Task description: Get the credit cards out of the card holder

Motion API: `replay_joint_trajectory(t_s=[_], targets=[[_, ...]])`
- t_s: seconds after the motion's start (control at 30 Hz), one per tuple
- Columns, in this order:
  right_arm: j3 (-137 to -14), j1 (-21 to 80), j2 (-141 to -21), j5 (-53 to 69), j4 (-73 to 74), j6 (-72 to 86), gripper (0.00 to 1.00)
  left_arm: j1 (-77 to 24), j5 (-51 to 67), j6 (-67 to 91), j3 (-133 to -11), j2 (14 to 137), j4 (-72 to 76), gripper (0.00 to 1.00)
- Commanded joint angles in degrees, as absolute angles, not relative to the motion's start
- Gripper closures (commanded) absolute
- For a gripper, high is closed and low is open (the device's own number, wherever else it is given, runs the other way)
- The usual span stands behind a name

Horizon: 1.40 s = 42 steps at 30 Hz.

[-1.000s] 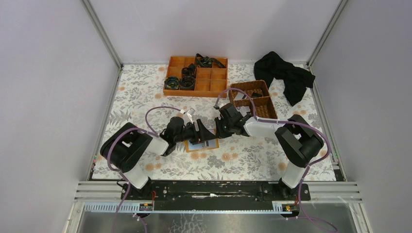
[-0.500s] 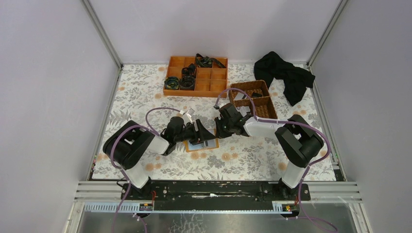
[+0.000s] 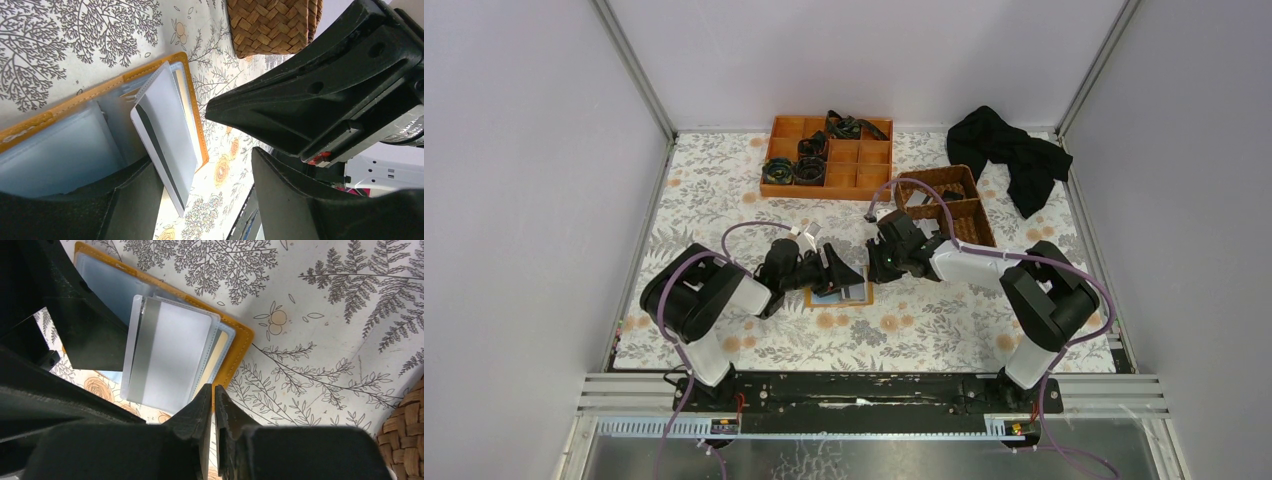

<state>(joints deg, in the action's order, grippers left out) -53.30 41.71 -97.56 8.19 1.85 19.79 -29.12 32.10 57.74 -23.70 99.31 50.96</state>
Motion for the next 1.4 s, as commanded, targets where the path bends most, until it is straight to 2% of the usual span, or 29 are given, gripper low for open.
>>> replay_joint_trajectory(t_s=[0.0,0.23,0.9,1.03,1.17,1.23,1.37], targets=[[-54.59,42.28,-95.77,11.32,0.12,20.22,0.88,-28.70,32.68,57.86,-23.67,101.42,51.38,0.31],[-54.36,42.79,-99.16,16.60,-4.22,22.45,0.88,-28.26,33.18,58.10,-23.33,101.39,52.03,0.32],[-54.50,42.21,-101.91,11.39,-2.82,20.98,0.91,-24.58,34.45,57.75,-20.76,97.64,51.80,0.39],[-54.28,41.78,-101.48,11.08,-2.59,20.98,0.91,-24.44,34.45,57.89,-20.69,98.26,52.38,0.47],[-54.07,41.53,-101.69,10.97,-2.53,20.86,0.91,-24.30,35.49,59.29,-20.42,99.66,55.23,0.60],[-54.05,41.44,-101.92,10.99,-2.55,20.96,0.91,-24.17,35.79,59.87,-20.01,99.95,56.25,0.60],[-54.20,41.48,-102.90,11.49,-2.65,20.98,0.91,-23.47,35.44,59.96,-19.32,99.89,56.14,0.54]])
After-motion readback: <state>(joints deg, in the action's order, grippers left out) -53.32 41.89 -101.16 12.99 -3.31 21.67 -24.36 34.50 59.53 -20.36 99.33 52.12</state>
